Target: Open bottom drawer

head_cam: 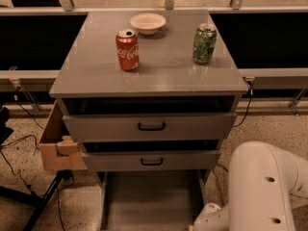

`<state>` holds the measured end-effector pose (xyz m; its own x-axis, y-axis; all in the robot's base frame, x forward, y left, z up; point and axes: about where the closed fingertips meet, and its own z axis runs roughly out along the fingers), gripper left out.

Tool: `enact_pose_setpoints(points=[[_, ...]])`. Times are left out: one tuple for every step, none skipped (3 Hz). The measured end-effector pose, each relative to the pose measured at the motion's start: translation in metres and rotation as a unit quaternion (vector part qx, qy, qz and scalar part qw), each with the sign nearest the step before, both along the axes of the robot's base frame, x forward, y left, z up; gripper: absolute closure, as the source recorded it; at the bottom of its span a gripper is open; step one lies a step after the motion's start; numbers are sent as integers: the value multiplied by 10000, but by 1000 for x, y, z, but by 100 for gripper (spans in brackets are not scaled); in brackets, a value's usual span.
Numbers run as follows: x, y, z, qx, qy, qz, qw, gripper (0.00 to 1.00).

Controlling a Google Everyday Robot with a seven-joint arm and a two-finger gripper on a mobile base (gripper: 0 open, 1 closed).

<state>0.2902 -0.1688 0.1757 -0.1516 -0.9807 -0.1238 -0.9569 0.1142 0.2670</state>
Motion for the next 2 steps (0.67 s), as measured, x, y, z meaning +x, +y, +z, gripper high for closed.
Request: enact_pose_setpoints(points=[[3,-1,0,0,0,0,10000,72],[4,-1,0,0,0,0,10000,95]])
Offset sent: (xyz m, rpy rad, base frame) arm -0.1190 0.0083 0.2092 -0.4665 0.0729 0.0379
